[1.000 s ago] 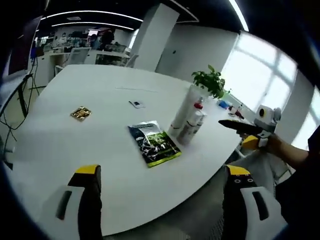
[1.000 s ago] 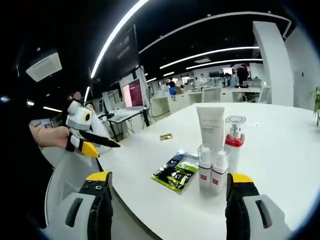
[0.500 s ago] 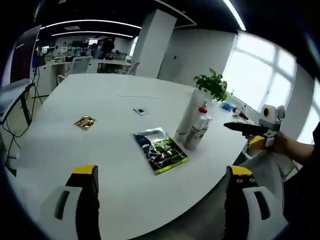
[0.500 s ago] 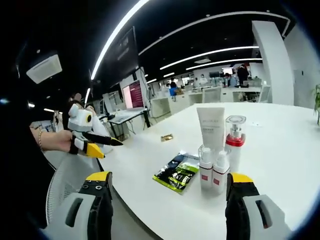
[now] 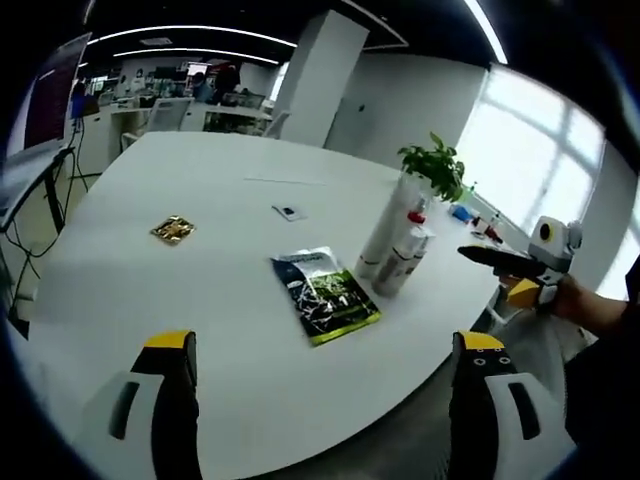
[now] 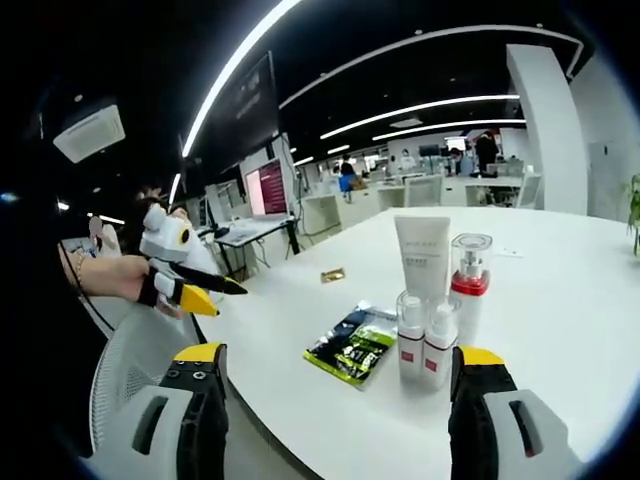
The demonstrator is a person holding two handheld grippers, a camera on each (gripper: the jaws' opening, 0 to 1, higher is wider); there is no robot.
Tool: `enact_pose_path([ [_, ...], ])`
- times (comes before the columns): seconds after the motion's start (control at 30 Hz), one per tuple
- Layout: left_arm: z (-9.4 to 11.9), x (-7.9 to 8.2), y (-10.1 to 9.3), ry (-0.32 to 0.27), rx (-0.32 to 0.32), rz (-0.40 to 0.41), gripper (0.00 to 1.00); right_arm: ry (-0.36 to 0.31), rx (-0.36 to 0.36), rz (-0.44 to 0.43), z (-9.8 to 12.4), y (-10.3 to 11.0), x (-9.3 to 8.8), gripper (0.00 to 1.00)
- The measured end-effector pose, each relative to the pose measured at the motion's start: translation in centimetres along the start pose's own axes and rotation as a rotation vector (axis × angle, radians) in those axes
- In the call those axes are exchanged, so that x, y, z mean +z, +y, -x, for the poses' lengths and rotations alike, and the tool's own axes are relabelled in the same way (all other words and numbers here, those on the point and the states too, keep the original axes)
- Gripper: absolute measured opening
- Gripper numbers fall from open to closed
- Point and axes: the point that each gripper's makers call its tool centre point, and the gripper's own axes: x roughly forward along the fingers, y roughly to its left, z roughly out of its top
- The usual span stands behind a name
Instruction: Arrange the skincare products in the storage area until every visible bottle or jar stands upright without overlapping.
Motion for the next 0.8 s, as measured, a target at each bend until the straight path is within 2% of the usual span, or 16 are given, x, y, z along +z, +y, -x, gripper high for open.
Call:
enact_pose_path([
  [0.13,-0.8,2.2,-1.6,-0.065,-0.057,0.0,0.99,0.024,0.028,-0.004,-0.2,0.4,-0.4,0.96],
  [0.3,-1.8,4.4,-2.0,-0.09,-0.044,-0.001,0.99,0.048,0.038,-0.003,-0.4,0.7,-0.8,0.96],
  [0.53,-4.2,6.2,-2.5,-0.063,-0.037,0.019,0.97,0.018,0.02,-0.078,-0.1,0.1,-0.4,0.96],
  [0.67,-5.8,6.4,-2.8,-0.03,-0.03,0.025,0.93,0.017,0.011,-0.082,-0.2,-0.1,-0.4,0.96],
  [0.8,-7.5,6.0,-2.2,0.018,0.021,0.035,0.91,0.022,0.005,-0.07,-0.2,-0.1,-0.4,0.96],
])
